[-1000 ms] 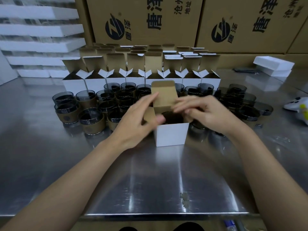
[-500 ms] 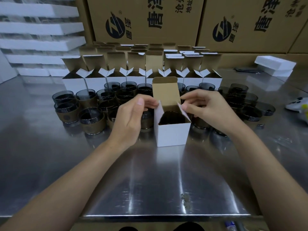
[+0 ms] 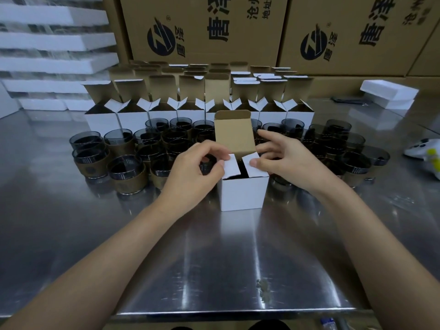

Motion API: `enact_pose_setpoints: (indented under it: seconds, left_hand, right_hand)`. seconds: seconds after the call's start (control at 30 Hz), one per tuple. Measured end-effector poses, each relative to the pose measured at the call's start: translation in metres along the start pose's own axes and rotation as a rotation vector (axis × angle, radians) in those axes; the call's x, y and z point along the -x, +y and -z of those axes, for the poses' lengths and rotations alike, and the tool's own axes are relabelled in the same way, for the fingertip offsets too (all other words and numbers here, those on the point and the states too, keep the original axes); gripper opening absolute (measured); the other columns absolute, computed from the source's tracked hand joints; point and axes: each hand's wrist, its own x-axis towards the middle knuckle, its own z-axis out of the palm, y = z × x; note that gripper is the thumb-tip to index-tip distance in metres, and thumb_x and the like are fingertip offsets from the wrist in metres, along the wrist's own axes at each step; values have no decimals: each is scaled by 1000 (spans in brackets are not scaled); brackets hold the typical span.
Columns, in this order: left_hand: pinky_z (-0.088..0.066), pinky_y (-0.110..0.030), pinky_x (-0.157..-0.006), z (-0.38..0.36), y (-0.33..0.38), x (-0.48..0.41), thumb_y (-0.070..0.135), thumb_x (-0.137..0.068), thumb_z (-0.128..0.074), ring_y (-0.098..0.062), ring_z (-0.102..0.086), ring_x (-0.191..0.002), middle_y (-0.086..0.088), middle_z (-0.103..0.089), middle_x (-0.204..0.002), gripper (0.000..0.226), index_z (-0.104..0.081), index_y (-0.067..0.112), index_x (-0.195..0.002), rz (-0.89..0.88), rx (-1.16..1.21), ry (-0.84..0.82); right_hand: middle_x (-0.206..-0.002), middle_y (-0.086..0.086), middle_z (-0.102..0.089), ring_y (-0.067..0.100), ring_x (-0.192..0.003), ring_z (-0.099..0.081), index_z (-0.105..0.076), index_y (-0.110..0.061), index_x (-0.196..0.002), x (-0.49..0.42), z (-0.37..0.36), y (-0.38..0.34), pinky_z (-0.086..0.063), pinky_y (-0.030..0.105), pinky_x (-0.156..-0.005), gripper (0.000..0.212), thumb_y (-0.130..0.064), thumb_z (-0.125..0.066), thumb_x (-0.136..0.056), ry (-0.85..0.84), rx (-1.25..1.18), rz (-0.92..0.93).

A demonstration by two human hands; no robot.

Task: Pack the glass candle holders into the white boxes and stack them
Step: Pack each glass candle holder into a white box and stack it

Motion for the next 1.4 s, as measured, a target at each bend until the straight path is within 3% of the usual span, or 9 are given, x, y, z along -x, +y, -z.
enact_pose_setpoints:
  seconds: [0.17, 0.33, 0.5, 0.67, 0.77, 0.87, 1.03, 1.27, 1.4]
  left_hand:
    - [-49, -18, -90, -1, -1, -6, 7, -87, -65, 10, -46, -118, 14, -48, -133, 61, -42, 30, -139, 135, 177, 11]
    - [-54, -19, -71, -6, 2, -9, -1, -85, -63, 23, -54, -88, 23, -39, -136, 83, -22, 25, -152, 195, 273, -16]
    - [-56, -37, -73, -8, 5, -8, -4, -85, -60, 12, -49, -118, 21, -51, -132, 80, -27, 24, -151, 207, 324, 8]
    - [-56, -48, -68, -6, 7, -3, 1, -90, -62, -4, -61, -104, 18, -66, -103, 49, -52, 34, -125, 123, 261, 5]
    - [-56, -30, -68, -2, 4, -1, -5, -93, -45, -4, -62, -97, 13, -66, -108, 36, -69, 19, -105, 29, 131, -44]
    - [-45, -11, -72, 6, 2, -1, 3, -86, -37, -1, -60, -97, 1, -66, -114, 39, -72, 8, -101, -38, 98, -102]
    - [-49, -34, -93, 9, -7, 3, 52, -91, -42, 1, -42, -130, 19, -52, -137, 47, -57, 30, -130, -182, -322, -217]
    - [-49, -35, -95, 5, -8, -1, 47, -98, -35, 1, -45, -126, 18, -54, -133, 43, -54, 29, -133, -178, -217, -172]
    - [-41, -21, -97, 5, -11, -2, 48, -97, -39, 5, -42, -127, 25, -50, -132, 42, -55, 34, -134, -204, -205, -189]
  right_hand:
    - [-104, -23, -71, -6, -103, -62, -27, -16, -152, -1, -1, 1, -46, 20, -95, 82, -16, -74, -84, -12, 21, 19]
    - [-103, -14, -72, 2, -100, -67, -25, -13, -152, -2, -3, 4, -51, 14, -86, 85, -8, -74, -83, -19, -105, 24]
    - [-100, -7, -73, 10, -96, -69, -60, -19, -119, 1, 1, 2, -53, 23, -82, 41, -5, -74, -82, -29, -118, 77]
    - [-109, 0, -72, 12, -102, -68, -66, -10, -96, 6, 8, -2, -57, 25, -80, 14, 1, -59, -93, -140, -111, 72]
    - [-118, -3, -67, 7, -112, -62, -71, -11, -94, 9, 13, -5, -54, 27, -93, 30, -2, -44, -100, -166, -108, 39]
    - [-131, -15, -56, -2, -123, -51, -72, -28, -105, 11, 15, -5, -44, 27, -104, 22, -41, -61, -90, -282, 47, 105]
    - [-130, -18, -55, 2, -126, -49, -69, -37, -108, 10, 9, -4, -42, 41, -108, 32, -36, -78, -77, -251, 168, 191]
    - [-125, -18, -62, -2, -122, -52, -68, -38, -116, 9, 8, -2, -42, 40, -107, 33, -48, -65, -84, -151, 213, 234]
    - [-129, -14, -59, 0, -124, -50, -68, -33, -119, 9, 9, -4, -42, 35, -108, 40, -45, -67, -81, -202, 198, 217]
